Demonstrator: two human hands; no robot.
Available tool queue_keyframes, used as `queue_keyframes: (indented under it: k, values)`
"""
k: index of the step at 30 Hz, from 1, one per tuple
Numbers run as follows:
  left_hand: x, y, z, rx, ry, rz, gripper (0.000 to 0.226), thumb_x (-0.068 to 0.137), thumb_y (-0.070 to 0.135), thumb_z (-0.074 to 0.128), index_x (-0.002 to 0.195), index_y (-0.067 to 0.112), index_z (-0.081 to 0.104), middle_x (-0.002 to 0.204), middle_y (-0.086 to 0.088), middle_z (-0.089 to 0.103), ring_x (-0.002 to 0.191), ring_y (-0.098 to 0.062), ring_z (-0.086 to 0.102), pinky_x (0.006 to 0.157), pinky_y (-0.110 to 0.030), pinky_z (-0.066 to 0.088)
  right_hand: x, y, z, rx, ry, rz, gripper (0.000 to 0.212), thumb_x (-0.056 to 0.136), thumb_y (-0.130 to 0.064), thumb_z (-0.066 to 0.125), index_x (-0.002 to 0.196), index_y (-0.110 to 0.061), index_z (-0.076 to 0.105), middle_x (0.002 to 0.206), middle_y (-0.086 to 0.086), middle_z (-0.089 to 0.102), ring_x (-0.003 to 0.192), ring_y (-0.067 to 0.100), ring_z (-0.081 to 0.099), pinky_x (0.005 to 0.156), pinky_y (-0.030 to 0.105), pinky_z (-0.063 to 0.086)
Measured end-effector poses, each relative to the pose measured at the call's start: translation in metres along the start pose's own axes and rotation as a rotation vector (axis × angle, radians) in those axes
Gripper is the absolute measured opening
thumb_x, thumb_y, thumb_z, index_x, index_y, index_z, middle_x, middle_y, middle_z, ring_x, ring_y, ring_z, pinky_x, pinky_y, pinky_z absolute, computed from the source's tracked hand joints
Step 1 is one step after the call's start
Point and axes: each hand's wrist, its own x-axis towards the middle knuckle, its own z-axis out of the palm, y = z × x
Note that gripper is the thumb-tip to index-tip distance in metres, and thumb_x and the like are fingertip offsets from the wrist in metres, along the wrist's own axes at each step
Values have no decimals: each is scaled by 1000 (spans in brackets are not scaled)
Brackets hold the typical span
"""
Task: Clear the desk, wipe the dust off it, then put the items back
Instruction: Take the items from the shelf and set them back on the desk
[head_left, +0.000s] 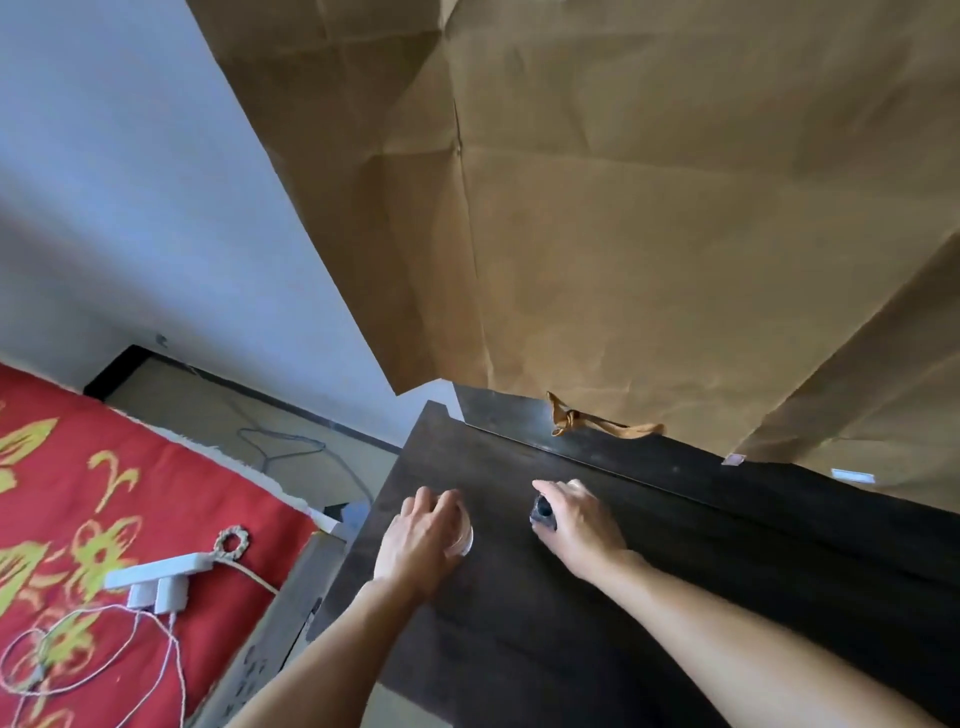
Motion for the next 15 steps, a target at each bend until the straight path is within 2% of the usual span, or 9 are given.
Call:
queue_keyframes:
  k: [5, 11, 15]
  values:
    - [65, -20, -3, 61, -8, 99, 57, 82, 33, 64, 132, 25, 37, 124, -4, 46, 111, -27, 47, 90, -34, 45, 47, -15, 22, -27, 19, 129, 25, 81, -13, 63, 106, -13, 60, 106, 4, 59, 104, 24, 50, 81, 33, 43]
    - [119, -41, 0, 85, -28, 245, 46, 79, 23, 61, 121, 21, 44, 116, -4, 47, 103, -28, 48, 83, -35, 44, 78, -37, 43, -35, 112, 143, 25, 75, -6, 63, 99, -14, 62, 98, 3, 61, 97, 27, 53, 72, 38, 49]
    - [133, -52, 1, 103, -97, 321, 51, 81, 28, 64, 126, 20, 42, 120, -3, 43, 110, -27, 45, 87, -33, 43, 87, -43, 49, -21, 118, 176, 33, 73, -4, 64, 105, -14, 61, 103, 2, 61, 101, 25, 53, 76, 40, 50]
